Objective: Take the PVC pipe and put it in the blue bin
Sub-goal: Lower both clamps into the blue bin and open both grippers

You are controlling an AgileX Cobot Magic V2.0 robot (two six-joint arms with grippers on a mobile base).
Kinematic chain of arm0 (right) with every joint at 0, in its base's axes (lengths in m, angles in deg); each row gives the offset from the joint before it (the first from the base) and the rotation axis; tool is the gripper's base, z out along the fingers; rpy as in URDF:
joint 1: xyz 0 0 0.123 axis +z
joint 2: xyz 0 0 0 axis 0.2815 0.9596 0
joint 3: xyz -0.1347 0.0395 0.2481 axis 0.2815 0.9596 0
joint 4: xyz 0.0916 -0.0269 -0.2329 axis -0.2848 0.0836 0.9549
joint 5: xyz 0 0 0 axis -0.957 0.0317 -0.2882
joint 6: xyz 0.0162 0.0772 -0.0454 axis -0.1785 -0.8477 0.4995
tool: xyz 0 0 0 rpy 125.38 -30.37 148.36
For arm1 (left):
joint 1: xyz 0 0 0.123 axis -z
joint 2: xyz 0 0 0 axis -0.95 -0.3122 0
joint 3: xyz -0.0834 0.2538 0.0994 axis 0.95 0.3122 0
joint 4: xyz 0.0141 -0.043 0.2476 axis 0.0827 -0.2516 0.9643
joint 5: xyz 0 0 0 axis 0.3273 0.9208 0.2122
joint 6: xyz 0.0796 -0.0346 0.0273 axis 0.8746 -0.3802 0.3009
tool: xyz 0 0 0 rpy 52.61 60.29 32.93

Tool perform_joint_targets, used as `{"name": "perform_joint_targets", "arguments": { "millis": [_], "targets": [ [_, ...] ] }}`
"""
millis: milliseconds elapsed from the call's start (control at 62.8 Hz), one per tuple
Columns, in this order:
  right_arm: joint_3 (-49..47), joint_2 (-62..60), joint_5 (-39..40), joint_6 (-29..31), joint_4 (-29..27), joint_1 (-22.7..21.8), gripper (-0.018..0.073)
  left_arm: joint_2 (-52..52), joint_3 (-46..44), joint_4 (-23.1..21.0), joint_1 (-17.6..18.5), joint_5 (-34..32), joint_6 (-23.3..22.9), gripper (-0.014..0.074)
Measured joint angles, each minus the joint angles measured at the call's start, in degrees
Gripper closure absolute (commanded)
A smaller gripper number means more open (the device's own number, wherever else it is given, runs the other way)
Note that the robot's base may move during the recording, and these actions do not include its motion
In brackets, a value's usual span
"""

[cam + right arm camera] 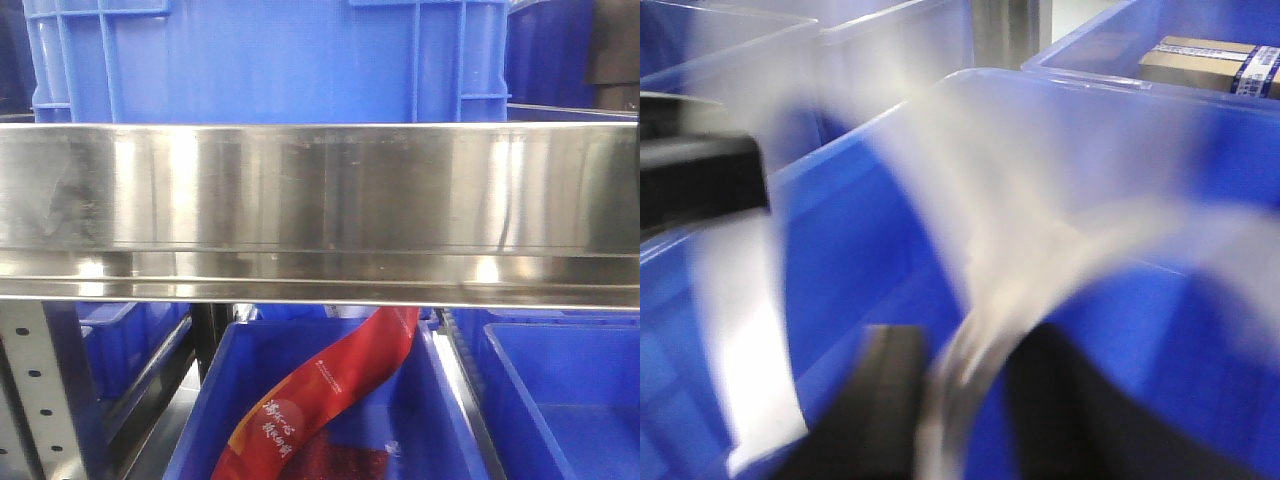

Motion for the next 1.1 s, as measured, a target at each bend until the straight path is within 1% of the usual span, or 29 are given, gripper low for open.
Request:
{"name": "perform_joint_targets", "arguments": {
  "millis": [64, 96, 350, 414, 478, 494, 526, 542, 589, 605, 621, 685, 749, 828, 892, 956, 1035, 1099],
  "targets": [
    [0.0, 0.0, -0.1, 0.0, -0.1, 0.0, 0.0209, 0.0, 0.0, 0.0, 0.0, 0.1, 0.0, 0.0267],
    [0.0, 0.0, -0.1, 0.0, -0.2, 0.0, 0.0201, 0.0, 0.0, 0.0, 0.0, 0.4, 0.0, 0.0269],
    [-0.2, 0.0, -1.5, 0.1, -0.6, 0.0, 0.0199, 0.0, 0.0, -0.1, 0.0, 2.6, 0.0, 0.0269],
    [-0.3, 0.0, -2.2, 0.1, -0.7, 0.0, 0.0211, 0.0, 0.0, -0.2, 0.0, 3.4, 0.0, 0.0310],
    [-0.3, -0.4, -3.0, 0.1, -0.8, 0.0, 0.0258, 0.3, 0.0, -0.3, 0.0, 4.6, 0.0, 0.0413],
    [-0.3, -0.6, -3.2, 0.1, -0.9, 0.0, 0.0281, 0.5, 0.0, -0.3, 0.0, 5.0, 0.0, 0.0456],
    [-0.3, -1.1, -3.7, 0.1, -1.0, 0.0, 0.0320, 1.0, -0.1, -0.3, 0.0, 6.0, 0.0, 0.0517],
    [-0.3, -1.4, -3.8, 0.2, -1.1, 0.0, 0.0353, 1.3, -0.1, -0.3, 0.0, 6.2, 0.0, 0.0563],
    [-0.3, -2.3, -4.1, 0.2, -1.1, 0.0, 0.0426, 2.1, -0.3, -0.3, 0.0, 7.1, 0.0, 0.0651],
    [-0.3, -2.6, -4.1, 0.2, -1.1, 0.0, 0.0466, 2.4, -0.5, -0.3, 0.0, 7.2, 0.0, 0.0694],
    [-0.3, -3.1, -4.1, 0.2, -1.1, 0.0, 0.0493, 2.8, -0.7, -0.3, 0.0, 7.2, 0.0, 0.0708],
    [-0.3, -4.4, -4.1, 0.2, -1.1, 0.0, 0.0614, 3.6, -1.2, 0.7, 0.0, 7.2, 0.0, 0.0707],
    [-0.4, -5.7, -4.1, 0.2, -1.1, 0.0, 0.0731, 4.4, -1.6, 2.8, 0.0, 7.2, 0.0, 0.0707],
    [-0.6, -6.3, -5.2, 0.2, -1.2, 0.0, 0.0727, 4.6, -1.7, 4.7, 0.0, 8.2, 0.0, 0.0707],
    [-0.6, -6.3, -6.8, 0.2, -1.2, 0.0, 0.0727, 4.6, -1.7, 4.8, 0.0, 10.0, 0.0, 0.0707],
    [-0.6, -6.5, -10.4, 0.2, -1.2, 0.0, 0.0727, 4.8, -1.7, 4.3, 0.0, 12.0, 0.0, 0.0707],
    [-0.6, -8.0, -16.0, 0.2, -1.2, 0.0, 0.0727, 6.1, -1.7, 4.0, 0.0, 15.9, 0.0, 0.0707],
    [-0.6, -10.3, -18.9, 0.2, -1.3, 0.0, 0.0727, 7.9, -1.7, 4.0, 0.0, 18.9, 0.0, 0.0707]
  ]
}}
